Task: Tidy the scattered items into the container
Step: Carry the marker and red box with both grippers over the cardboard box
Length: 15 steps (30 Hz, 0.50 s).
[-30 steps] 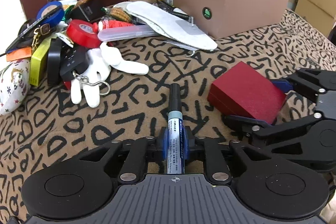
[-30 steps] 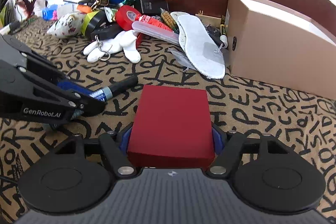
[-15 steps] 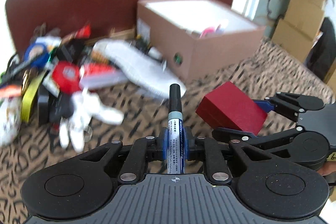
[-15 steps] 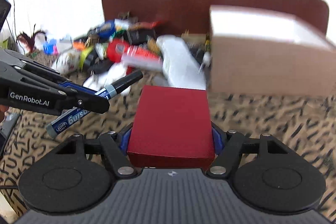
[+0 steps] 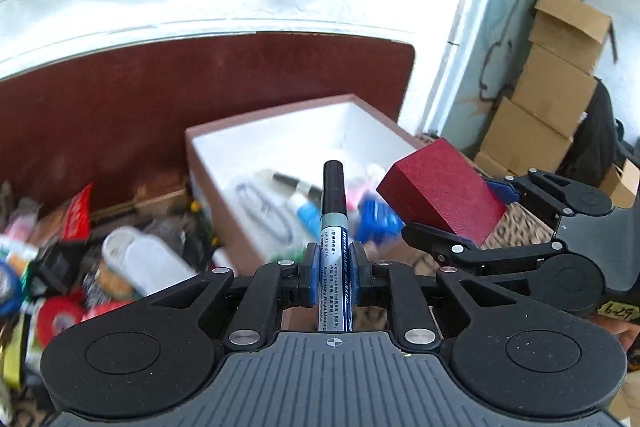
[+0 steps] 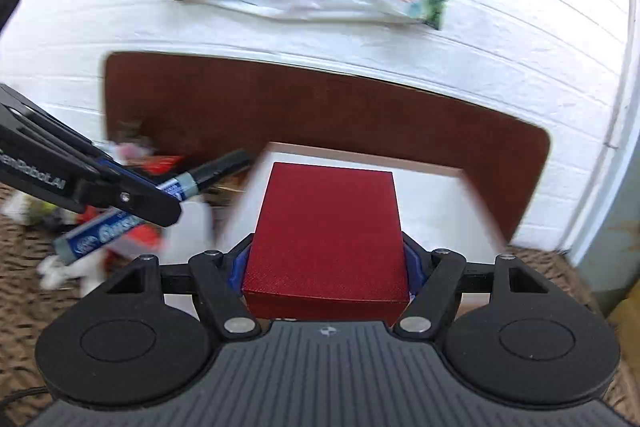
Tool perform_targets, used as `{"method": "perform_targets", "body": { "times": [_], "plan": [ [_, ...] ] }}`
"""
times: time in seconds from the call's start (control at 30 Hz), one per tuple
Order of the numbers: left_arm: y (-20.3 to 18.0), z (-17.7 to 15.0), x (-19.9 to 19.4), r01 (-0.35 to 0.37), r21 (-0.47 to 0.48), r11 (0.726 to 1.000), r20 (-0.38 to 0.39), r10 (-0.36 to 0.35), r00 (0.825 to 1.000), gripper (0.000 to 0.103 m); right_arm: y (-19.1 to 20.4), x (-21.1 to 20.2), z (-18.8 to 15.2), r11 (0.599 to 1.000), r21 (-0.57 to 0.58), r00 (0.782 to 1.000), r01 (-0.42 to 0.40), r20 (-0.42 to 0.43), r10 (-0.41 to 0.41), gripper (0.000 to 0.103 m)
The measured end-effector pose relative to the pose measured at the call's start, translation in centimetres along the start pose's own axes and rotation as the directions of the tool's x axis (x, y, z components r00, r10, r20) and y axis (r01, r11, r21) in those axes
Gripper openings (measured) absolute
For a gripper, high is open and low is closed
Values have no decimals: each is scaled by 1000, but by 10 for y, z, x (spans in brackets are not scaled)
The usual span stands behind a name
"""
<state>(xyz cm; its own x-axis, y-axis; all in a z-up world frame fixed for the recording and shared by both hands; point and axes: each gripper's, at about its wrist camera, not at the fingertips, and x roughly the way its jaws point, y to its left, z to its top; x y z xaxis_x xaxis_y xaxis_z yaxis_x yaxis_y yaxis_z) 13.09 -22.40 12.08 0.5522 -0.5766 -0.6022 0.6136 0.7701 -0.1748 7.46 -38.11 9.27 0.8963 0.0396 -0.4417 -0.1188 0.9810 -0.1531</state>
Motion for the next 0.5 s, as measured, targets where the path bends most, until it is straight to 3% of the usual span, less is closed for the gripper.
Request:
{"method": "perform_targets", "body": {
  "times": [0.17, 0.27, 0.5],
  "plan": [
    [-1, 44, 58, -26, -31, 999, -16, 25, 1000, 12, -39, 57, 21, 996, -42, 994, 83, -73, -86, 74],
    [4, 66, 99, -60, -48, 997, -37, 58, 998, 12, -57, 91, 27, 994, -60, 988, 89, -123, -95, 74],
    [17, 97, 191, -61, -98, 993, -115, 50, 992, 12, -81, 163, 25, 989, -111, 959, 98, -255, -124, 74]
  ]
}}
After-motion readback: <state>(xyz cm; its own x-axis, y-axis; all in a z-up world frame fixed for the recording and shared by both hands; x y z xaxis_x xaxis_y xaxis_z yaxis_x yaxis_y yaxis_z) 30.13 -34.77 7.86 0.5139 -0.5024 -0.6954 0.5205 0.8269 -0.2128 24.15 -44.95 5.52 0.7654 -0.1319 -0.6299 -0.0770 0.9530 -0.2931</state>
